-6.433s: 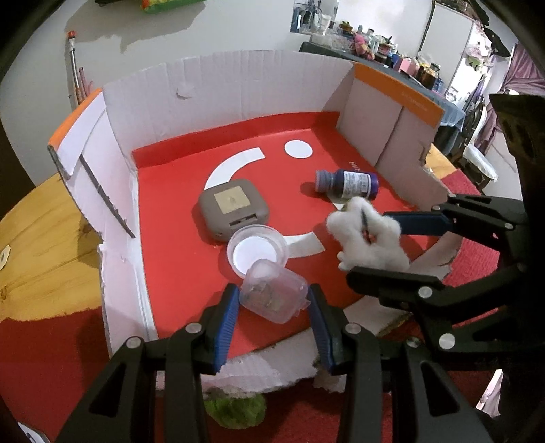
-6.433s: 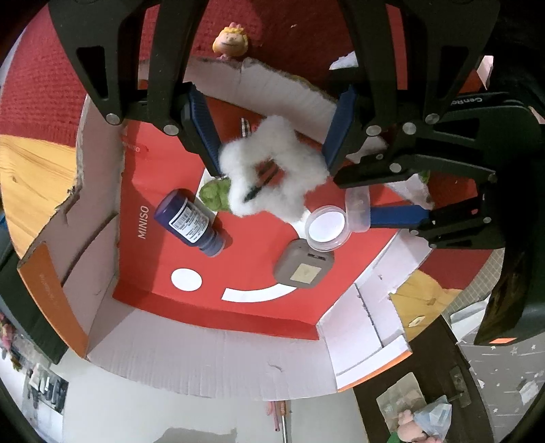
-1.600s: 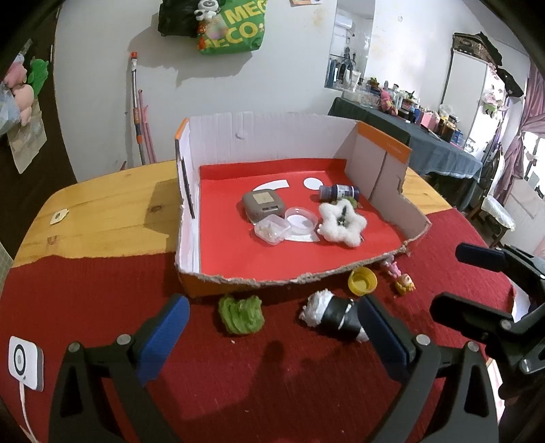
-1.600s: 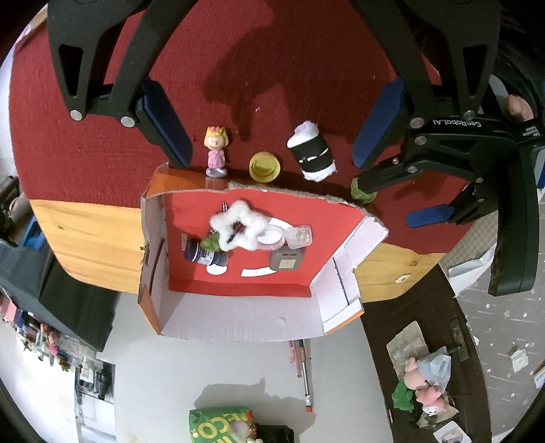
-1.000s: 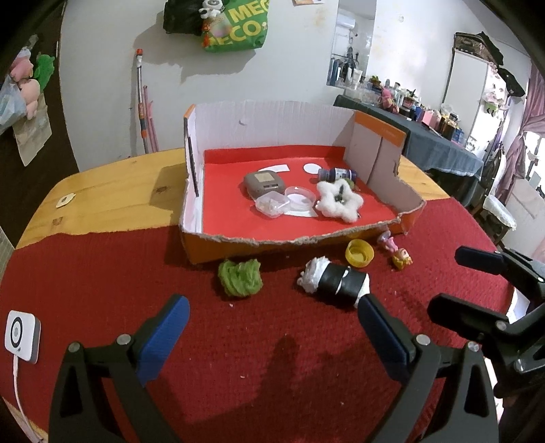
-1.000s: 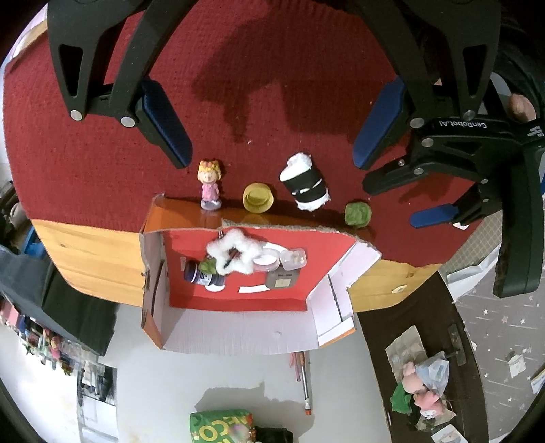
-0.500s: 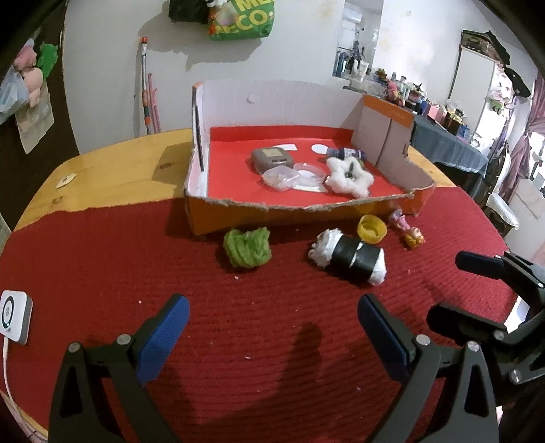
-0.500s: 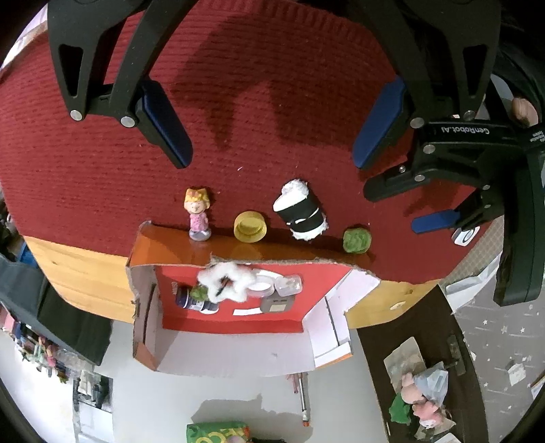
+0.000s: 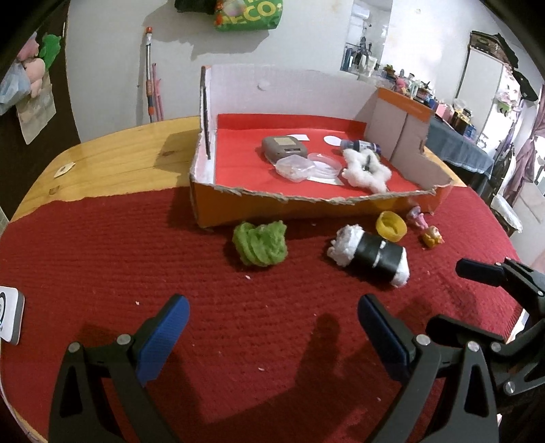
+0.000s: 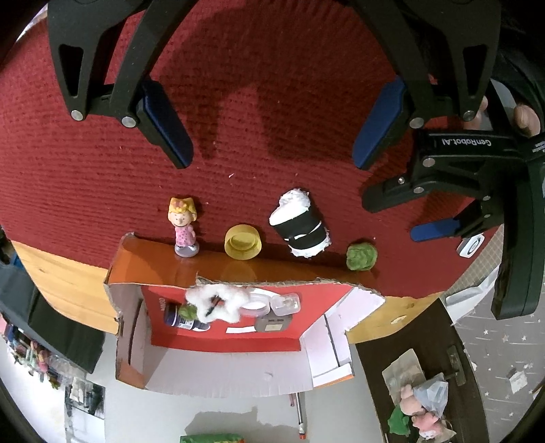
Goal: Organize objects
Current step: 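Grasp the green knitted ball with the left gripper while the right gripper grasps the black-and-white roll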
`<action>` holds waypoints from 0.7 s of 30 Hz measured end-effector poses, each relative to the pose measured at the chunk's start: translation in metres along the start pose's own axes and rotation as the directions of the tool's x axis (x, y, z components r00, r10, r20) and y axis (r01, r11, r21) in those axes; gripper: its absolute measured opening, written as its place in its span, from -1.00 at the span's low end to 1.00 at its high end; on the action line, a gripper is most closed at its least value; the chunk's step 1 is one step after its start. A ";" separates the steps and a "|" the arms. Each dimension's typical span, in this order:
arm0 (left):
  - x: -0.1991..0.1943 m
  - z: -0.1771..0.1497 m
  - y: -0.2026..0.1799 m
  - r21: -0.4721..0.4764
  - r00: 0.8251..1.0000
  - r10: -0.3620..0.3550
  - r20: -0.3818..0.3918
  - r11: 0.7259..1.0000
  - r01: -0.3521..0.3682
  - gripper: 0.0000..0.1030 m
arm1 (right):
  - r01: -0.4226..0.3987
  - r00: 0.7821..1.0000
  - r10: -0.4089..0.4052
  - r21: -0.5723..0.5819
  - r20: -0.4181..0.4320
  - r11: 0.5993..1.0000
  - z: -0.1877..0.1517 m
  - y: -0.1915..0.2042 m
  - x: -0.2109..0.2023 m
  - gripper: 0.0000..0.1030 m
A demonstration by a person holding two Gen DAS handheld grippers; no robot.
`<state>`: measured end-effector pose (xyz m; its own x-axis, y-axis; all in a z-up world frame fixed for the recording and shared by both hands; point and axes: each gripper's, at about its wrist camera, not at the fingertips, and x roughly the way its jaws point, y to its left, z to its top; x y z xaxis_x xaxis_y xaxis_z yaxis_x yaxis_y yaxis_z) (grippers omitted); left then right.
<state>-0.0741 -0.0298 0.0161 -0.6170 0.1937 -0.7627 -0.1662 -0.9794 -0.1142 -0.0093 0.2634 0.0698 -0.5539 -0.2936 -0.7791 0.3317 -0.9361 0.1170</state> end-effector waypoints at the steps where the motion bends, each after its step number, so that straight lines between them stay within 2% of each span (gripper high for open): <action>1: 0.001 0.001 0.001 -0.003 1.000 0.004 0.000 1.000 -0.004 0.96 | -0.002 1.000 0.002 -0.002 -0.002 1.000 0.001 0.000 0.001 0.83; 15: 0.019 0.022 0.015 -0.029 1.000 0.005 -0.029 1.000 -0.006 0.90 | -0.036 0.999 0.036 -0.025 -0.033 0.999 0.021 0.007 0.028 0.42; 21: 0.025 0.029 0.017 -0.025 0.999 -0.011 -0.043 1.000 0.010 0.76 | -0.046 0.998 0.045 -0.029 -0.043 0.998 0.030 0.007 0.036 0.30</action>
<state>-0.1145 -0.0403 0.0131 -0.5817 0.2023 -0.7878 -0.1537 -0.9785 -0.1377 -0.0497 0.2405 0.0605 -0.5050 -0.3270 -0.7988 0.3791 -0.9154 0.1351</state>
